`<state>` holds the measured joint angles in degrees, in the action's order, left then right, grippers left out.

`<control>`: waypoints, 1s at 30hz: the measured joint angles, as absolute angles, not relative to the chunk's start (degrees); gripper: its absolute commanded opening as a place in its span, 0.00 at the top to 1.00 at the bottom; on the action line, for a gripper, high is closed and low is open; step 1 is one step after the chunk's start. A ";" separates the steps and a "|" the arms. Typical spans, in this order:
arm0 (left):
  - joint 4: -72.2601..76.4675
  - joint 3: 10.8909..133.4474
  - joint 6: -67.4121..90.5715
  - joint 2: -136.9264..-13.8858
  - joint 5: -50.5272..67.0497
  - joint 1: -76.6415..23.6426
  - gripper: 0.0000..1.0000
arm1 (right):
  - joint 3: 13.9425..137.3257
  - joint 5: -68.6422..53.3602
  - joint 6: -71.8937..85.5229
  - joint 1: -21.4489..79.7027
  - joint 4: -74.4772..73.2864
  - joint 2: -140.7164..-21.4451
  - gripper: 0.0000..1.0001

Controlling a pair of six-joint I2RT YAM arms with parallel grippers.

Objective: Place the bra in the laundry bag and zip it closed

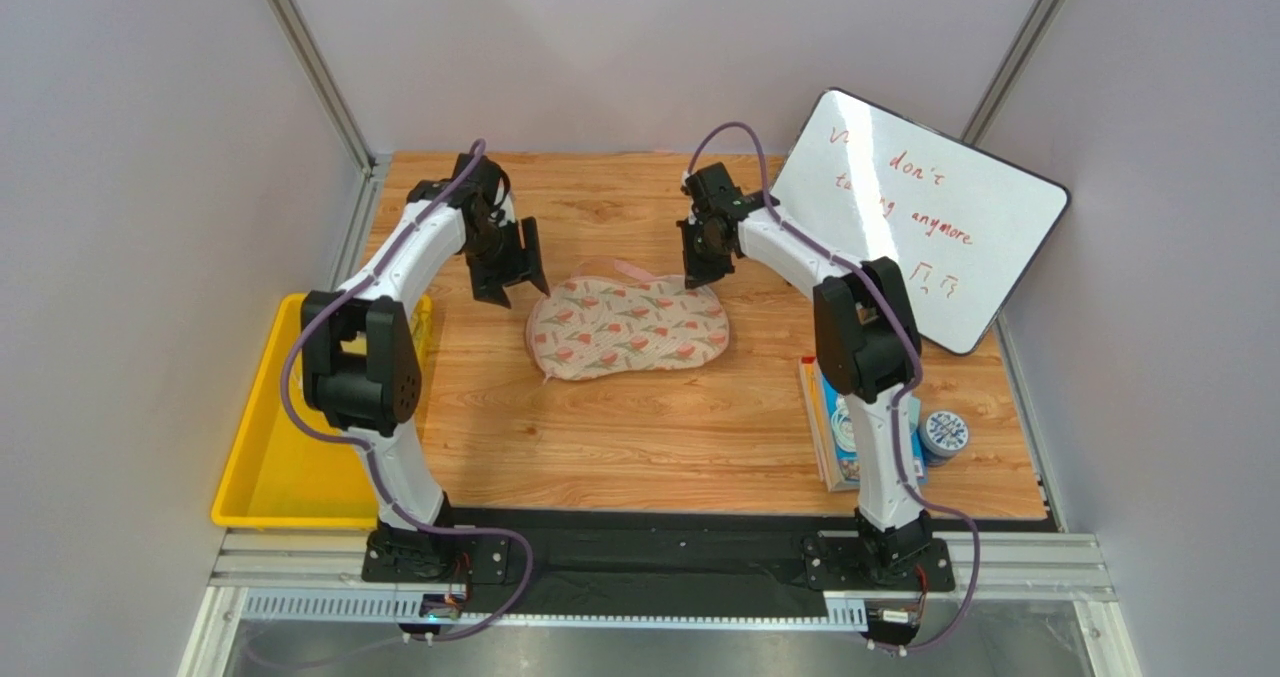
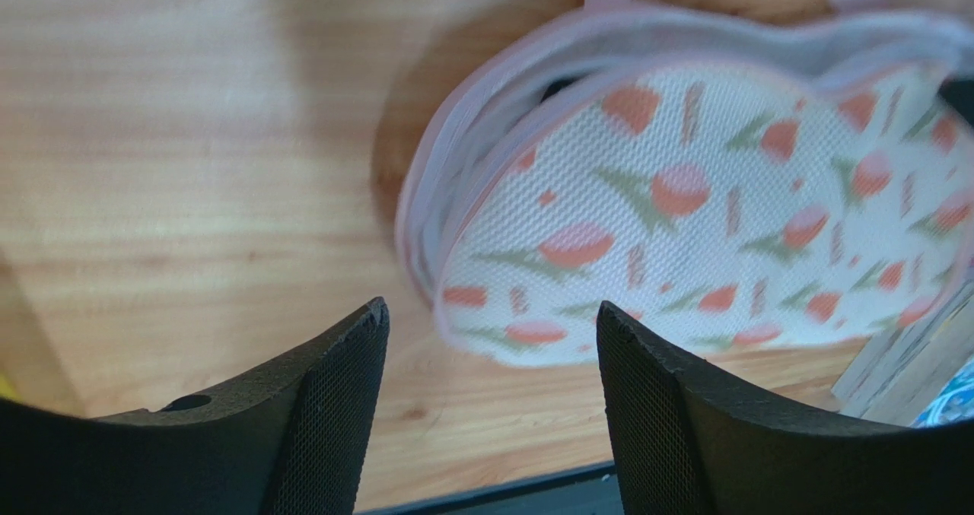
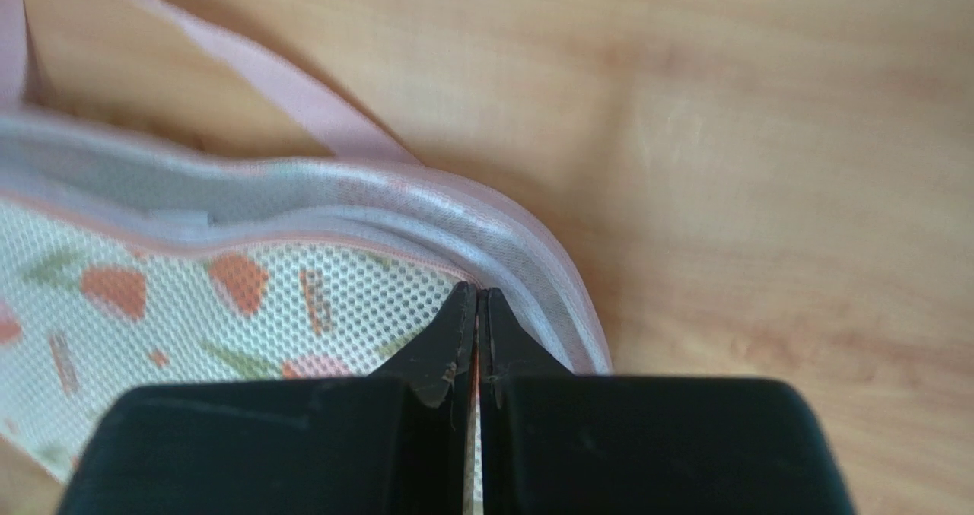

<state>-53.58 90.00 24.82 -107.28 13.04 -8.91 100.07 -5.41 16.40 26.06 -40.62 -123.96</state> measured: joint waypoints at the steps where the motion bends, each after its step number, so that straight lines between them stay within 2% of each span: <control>1: -54.22 88.73 25.12 -105.67 12.43 -8.88 0.25 | 103.72 -4.49 16.12 26.04 -41.43 -125.99 0.94; 2: -54.76 88.05 25.30 -104.16 11.92 -8.88 0.25 | 106.72 -3.90 15.99 26.04 -41.54 -127.79 0.88; 3: -55.05 87.94 25.36 -103.04 11.86 -8.88 0.25 | 110.85 -3.07 15.86 26.04 -42.37 -130.06 0.74; 5: -54.98 88.25 25.30 -101.89 12.12 -8.88 0.24 | 120.11 -1.54 15.92 26.04 -45.47 -134.63 0.63; 6: -55.05 88.77 25.28 -101.82 12.60 -8.86 0.24 | 124.90 -0.84 15.99 26.04 -46.35 -136.84 0.54; 9: -54.85 91.07 24.73 -103.72 15.07 -8.84 0.24 | 133.27 -0.03 17.02 26.06 -50.24 -139.24 0.38; 12: -54.72 95.79 23.35 -108.71 17.52 -8.84 0.23 | 131.44 -0.62 18.41 26.04 -51.96 -136.27 0.31; 16: -54.70 100.77 20.18 -116.20 19.14 -8.58 0.23 | 119.02 -4.97 19.92 26.04 -53.63 -126.78 0.30; 23: -55.53 101.32 16.78 -121.60 22.92 -7.70 0.23 | 91.85 -16.23 21.30 26.04 -52.69 -105.45 0.29; 26: -55.16 100.75 16.58 -122.50 24.67 -7.70 0.29 | 82.72 -20.38 22.33 26.04 -50.96 -98.48 0.29; 30: -52.01 94.56 18.13 -122.13 25.04 -7.75 0.47 | 73.69 -26.50 25.17 26.04 -45.56 -95.02 0.29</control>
